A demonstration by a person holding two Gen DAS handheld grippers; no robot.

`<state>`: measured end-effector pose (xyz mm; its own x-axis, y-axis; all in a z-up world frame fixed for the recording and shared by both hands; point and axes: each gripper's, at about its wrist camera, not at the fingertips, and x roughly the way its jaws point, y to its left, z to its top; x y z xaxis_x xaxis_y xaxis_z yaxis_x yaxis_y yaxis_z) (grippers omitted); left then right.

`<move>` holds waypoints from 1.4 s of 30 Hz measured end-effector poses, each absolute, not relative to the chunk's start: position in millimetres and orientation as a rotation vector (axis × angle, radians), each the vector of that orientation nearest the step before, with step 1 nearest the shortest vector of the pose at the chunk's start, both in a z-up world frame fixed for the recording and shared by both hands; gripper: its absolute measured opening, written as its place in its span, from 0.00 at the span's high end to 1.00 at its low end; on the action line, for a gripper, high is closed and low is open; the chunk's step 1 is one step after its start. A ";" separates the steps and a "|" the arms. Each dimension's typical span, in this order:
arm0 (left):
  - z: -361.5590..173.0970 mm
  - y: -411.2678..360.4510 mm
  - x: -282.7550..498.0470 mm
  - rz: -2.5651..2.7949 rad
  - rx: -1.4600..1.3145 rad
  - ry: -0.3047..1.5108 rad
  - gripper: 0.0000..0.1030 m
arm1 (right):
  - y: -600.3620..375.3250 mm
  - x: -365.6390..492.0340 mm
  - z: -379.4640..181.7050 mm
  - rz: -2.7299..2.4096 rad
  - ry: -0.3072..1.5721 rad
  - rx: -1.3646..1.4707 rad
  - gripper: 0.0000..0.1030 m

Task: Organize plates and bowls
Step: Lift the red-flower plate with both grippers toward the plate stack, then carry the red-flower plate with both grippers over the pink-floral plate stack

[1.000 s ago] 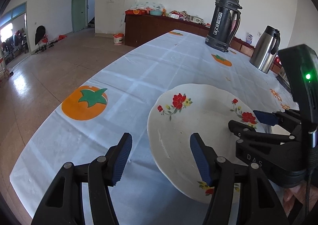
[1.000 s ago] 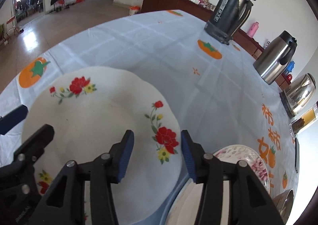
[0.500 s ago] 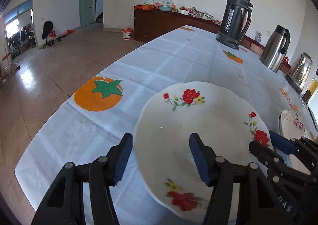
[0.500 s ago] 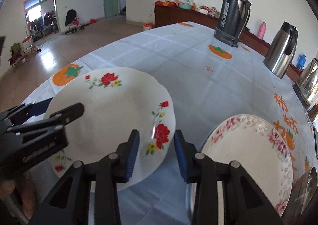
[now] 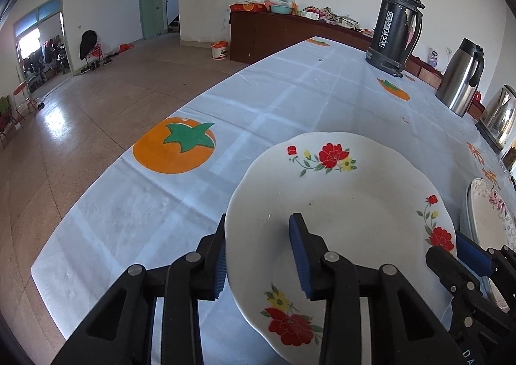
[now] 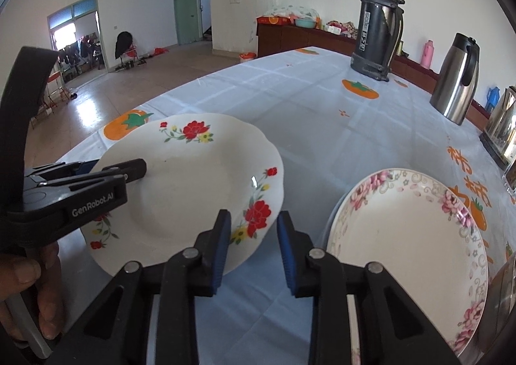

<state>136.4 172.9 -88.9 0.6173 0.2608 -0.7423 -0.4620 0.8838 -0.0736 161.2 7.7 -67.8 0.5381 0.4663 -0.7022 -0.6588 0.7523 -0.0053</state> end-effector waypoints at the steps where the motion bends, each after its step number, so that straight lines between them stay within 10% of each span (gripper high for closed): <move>1: -88.7 172.3 136.5 0.420 -0.266 0.804 0.63 | 7.0 161.1 -67.4 0.678 0.740 -0.282 0.72; 42: -65.1 130.0 131.1 0.379 -0.196 0.620 0.65 | -36.4 145.8 -39.9 0.538 0.535 -0.095 0.74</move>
<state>131.1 130.0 -65.1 0.7486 0.2863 -0.5981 -0.4018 0.9133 -0.0658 145.8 -36.4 -39.9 0.7262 0.4626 -0.5086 -0.5112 0.8580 0.0505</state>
